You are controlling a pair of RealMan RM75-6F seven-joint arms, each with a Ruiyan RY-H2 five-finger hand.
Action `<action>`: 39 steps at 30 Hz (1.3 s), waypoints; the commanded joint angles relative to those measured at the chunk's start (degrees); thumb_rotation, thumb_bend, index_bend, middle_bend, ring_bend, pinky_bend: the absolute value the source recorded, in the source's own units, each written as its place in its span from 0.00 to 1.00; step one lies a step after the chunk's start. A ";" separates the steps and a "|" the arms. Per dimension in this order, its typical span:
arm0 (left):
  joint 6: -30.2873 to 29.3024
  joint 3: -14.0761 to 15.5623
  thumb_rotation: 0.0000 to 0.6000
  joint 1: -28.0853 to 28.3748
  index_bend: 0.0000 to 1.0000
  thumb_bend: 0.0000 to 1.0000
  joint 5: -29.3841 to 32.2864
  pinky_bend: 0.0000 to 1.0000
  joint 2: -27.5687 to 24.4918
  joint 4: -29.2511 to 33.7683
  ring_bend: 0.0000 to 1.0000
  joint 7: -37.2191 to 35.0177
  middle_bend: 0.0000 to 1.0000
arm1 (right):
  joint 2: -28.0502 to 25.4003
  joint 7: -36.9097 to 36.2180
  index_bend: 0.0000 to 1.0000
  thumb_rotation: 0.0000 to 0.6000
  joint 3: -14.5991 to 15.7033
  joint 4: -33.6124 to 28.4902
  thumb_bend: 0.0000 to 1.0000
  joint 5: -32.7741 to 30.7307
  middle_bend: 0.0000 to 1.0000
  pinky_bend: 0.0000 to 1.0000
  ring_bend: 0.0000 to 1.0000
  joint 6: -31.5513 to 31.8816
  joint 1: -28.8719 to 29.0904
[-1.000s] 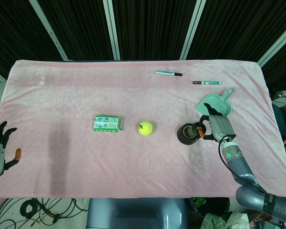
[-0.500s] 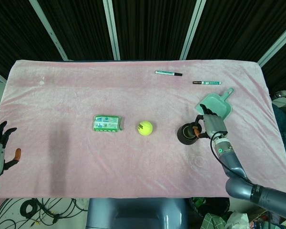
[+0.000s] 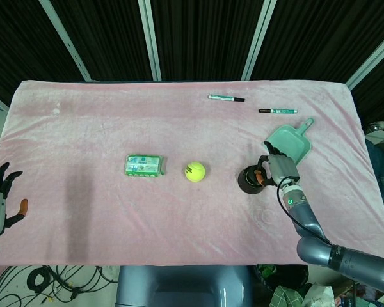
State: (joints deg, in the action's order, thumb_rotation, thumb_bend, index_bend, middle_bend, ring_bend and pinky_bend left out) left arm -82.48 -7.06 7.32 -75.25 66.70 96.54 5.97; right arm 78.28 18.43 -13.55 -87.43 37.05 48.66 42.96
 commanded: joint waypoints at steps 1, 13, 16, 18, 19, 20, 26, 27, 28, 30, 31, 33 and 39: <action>0.03 0.03 1.00 0.03 0.17 0.44 -0.06 0.00 -0.02 -0.02 0.00 0.02 0.00 | 0.04 0.06 0.65 1.00 0.25 0.12 0.39 -0.14 0.00 0.17 0.09 0.08 0.03; 0.09 0.08 1.00 0.07 0.17 0.44 -0.06 0.00 0.03 -0.06 0.00 0.18 0.00 | 0.65 -0.16 0.65 1.00 1.33 0.61 0.39 -0.75 0.00 0.17 0.09 -0.22 0.22; 0.04 0.06 1.00 0.05 0.17 0.44 -0.03 0.00 0.02 -0.06 0.00 0.13 0.00 | 0.92 -0.30 0.65 1.00 1.48 0.88 0.39 -0.74 0.00 0.17 0.09 -0.31 0.29; 0.05 0.03 1.00 0.06 0.17 0.44 0.01 0.00 0.01 -0.07 0.00 0.10 0.00 | 1.08 -0.38 0.65 1.00 1.60 1.05 0.39 -0.68 0.00 0.17 0.09 -0.28 0.32; 0.09 0.04 1.00 0.08 0.17 0.44 0.00 0.00 0.00 -0.06 0.00 0.09 0.00 | 1.15 -0.44 0.65 1.00 1.63 1.10 0.39 -0.67 0.00 0.17 0.09 -0.26 0.33; 0.13 0.05 1.00 0.09 0.17 0.44 -0.02 0.00 -0.01 -0.06 0.00 0.09 0.00 | 1.19 -0.50 0.65 1.00 1.66 1.13 0.39 -0.66 0.00 0.17 0.09 -0.26 0.35; 0.23 0.10 1.00 0.14 0.17 0.44 -0.05 0.00 -0.04 -0.10 0.00 0.07 0.00 | 1.24 -0.72 0.65 1.00 1.86 0.65 0.39 -0.18 0.00 0.17 0.09 0.07 0.36; 0.23 0.10 1.00 0.14 0.17 0.44 -0.06 0.00 -0.04 -0.09 0.00 0.07 0.00 | 1.25 -0.77 0.65 1.00 1.89 0.50 0.39 -0.08 0.00 0.17 0.09 0.12 0.36; 0.23 0.10 1.00 0.14 0.17 0.44 -0.06 0.00 -0.04 -0.09 0.00 0.07 0.00 | 1.28 -0.81 0.65 1.00 1.93 0.38 0.39 0.00 0.00 0.17 0.09 0.17 0.36; 0.24 0.12 1.00 0.14 0.17 0.44 -0.07 0.00 -0.04 -0.11 0.00 0.07 0.00 | 1.36 -0.80 0.65 1.00 2.07 0.22 0.39 0.10 0.00 0.17 0.09 0.11 0.39; 0.25 0.12 1.00 0.15 0.17 0.44 -0.09 0.00 -0.04 -0.10 0.00 0.08 0.00 | 1.44 -0.80 0.65 1.00 2.12 0.22 0.39 0.12 0.00 0.17 0.09 0.10 0.42; 0.22 0.12 1.00 0.14 0.17 0.44 -0.08 0.00 -0.04 -0.10 0.00 0.09 0.00 | 1.67 -0.81 0.65 1.00 2.22 0.37 0.39 0.09 0.00 0.17 0.09 0.09 0.50; 0.22 0.09 1.00 0.12 0.17 0.44 -0.01 0.00 -0.10 -0.07 0.00 -0.04 0.00 | 2.17 -1.13 0.65 1.00 2.41 1.03 0.39 0.00 0.00 0.17 0.09 0.11 0.51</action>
State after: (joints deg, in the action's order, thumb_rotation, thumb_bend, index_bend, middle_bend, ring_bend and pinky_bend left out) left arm -82.26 -6.98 7.44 -75.26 66.60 96.47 5.94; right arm 80.43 17.33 -11.15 -86.42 37.05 48.76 43.48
